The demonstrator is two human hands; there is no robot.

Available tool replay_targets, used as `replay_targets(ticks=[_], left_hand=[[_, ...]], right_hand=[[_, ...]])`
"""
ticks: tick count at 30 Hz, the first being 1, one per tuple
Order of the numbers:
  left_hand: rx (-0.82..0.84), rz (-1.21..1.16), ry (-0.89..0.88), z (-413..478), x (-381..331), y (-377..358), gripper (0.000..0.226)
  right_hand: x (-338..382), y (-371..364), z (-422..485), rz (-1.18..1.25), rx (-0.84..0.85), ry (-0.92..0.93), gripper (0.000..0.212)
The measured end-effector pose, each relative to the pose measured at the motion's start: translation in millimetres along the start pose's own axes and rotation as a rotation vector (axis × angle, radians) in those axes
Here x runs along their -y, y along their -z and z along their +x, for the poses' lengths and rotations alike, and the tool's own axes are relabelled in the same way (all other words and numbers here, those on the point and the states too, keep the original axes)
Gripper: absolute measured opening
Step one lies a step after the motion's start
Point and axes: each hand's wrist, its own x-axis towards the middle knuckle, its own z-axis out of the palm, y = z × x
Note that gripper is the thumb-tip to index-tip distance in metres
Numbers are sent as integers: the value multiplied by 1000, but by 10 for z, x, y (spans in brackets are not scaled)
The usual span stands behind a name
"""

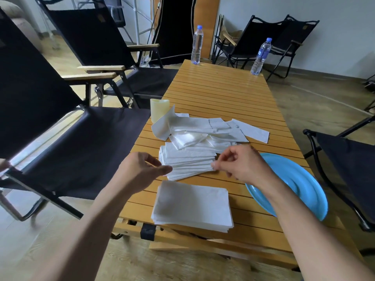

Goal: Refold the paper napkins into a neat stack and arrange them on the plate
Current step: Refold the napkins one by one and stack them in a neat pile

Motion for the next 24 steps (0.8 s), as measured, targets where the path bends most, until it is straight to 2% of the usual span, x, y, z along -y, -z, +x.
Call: replay_targets(ticks=[2, 3, 7, 9, 14, 17, 21, 23, 24], left_hand=[[-75, -16, -80, 8, -33, -55, 29], [-103, -4, -120, 9, -49, -77, 28], [-193, 94, -182, 40, -35, -116, 25], [-216, 110, -177, 62, -4, -118, 23], [-226, 18, -209, 75, 17, -133, 18], [-207, -50, -235, 59, -10, -139, 17], [-193, -195, -237, 52, -43, -118, 23], [-145, -278, -237, 20, -60, -102, 36], [-119, -312, -251, -7, -74, -95, 45]], right_hand=[[74, -85, 196, -44, -197, 88, 19], [131, -137, 316, -94, -233, 139, 18], [361, -326, 863, -285, -158, 234, 43], [437, -400, 1073, -325, -117, 234, 46], [465, -548, 1268, -373, -109, 204, 18], [492, -528, 1212, -255, -191, 202, 13], [610, -371, 859, 52, -266, 302, 12], [683, -275, 590, 272, -287, 339, 4], [706, -235, 456, 420, -296, 320, 7]])
